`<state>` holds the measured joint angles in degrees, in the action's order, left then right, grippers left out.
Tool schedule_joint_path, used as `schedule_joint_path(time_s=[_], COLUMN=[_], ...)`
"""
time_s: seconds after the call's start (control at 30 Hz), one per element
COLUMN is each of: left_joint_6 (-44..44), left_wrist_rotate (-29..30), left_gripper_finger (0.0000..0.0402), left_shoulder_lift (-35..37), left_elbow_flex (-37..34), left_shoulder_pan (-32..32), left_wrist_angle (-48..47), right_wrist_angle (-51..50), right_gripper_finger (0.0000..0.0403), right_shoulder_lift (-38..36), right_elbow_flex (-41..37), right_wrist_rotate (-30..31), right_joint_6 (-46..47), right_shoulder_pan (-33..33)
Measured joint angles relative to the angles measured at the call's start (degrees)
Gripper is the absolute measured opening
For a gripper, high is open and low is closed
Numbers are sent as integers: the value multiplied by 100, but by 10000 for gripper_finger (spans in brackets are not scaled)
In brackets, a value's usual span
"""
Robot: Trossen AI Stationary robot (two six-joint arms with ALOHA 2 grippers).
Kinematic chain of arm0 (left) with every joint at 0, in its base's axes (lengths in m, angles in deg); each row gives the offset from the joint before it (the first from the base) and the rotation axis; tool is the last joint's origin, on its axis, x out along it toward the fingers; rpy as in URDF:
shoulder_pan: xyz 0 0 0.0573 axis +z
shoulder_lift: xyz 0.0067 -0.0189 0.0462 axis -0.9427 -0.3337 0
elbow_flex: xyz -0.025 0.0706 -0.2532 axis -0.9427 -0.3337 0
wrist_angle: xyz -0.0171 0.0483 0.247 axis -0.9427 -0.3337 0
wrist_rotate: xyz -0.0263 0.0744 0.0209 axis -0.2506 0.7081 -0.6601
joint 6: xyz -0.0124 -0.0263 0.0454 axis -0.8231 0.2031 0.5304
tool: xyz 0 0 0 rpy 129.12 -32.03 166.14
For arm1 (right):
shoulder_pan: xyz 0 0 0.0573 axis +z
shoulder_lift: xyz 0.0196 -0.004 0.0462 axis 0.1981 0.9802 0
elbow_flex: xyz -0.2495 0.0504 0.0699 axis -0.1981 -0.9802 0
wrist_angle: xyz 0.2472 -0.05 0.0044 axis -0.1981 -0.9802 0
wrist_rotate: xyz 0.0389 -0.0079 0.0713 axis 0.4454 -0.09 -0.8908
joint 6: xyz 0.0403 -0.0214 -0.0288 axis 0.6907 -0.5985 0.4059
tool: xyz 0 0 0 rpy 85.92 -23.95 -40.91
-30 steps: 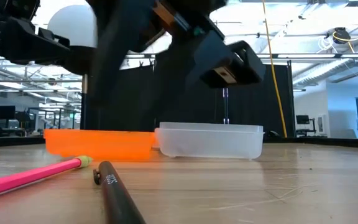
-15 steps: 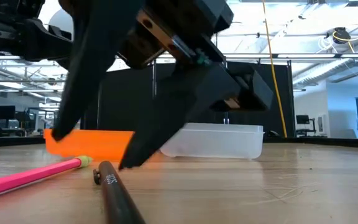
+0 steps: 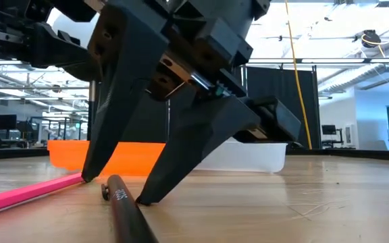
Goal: Pick & place school supplies into a supply box
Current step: Put the black pen into the orange and white supply box
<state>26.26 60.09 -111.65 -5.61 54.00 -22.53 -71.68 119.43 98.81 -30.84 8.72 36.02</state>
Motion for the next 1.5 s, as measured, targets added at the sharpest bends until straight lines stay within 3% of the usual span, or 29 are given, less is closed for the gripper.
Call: schedule_joint_path(time_s=[0.17,0.53,0.67,0.83,0.93,1.07,1.3,1.5], left_joint_6=[-150,-394,-447,-526,-533,-533,-531,-547], left_wrist_rotate=[-2,-11,-13,-13,-13,-13,-61,-862], left_gripper_finger=[42,42,42,42,42,42,42,42], left_shoulder_lift=[0,0,0,0,0,0,0,0], left_elbow_flex=[0,0,0,0,0,0,0,0], left_shoulder_pan=[0,0,-2,-3,-4,-4,-7,-8], left_wrist_angle=[-7,-277,-312,-322,-332,-354,-372,-440], right_wrist_angle=[-29,-450,-996,-2715,-3184,-3092,-2121,-1486], right_gripper_finger=[140,96,80,57,41,23,7,5], right_shoulder_lift=[6,7,38,77,113,46,98,101], right_elbow_flex=[-201,-157,288,1321,1859,2504,2510,2518], right_wrist_rotate=[-260,-108,101,472,684,749,1231,1906], right_joint_6=[1,-562,-786,-914,-899,-881,-1688,-2966], right_shoulder_pan=[-92,-78,-15,98,188,295,399,442])
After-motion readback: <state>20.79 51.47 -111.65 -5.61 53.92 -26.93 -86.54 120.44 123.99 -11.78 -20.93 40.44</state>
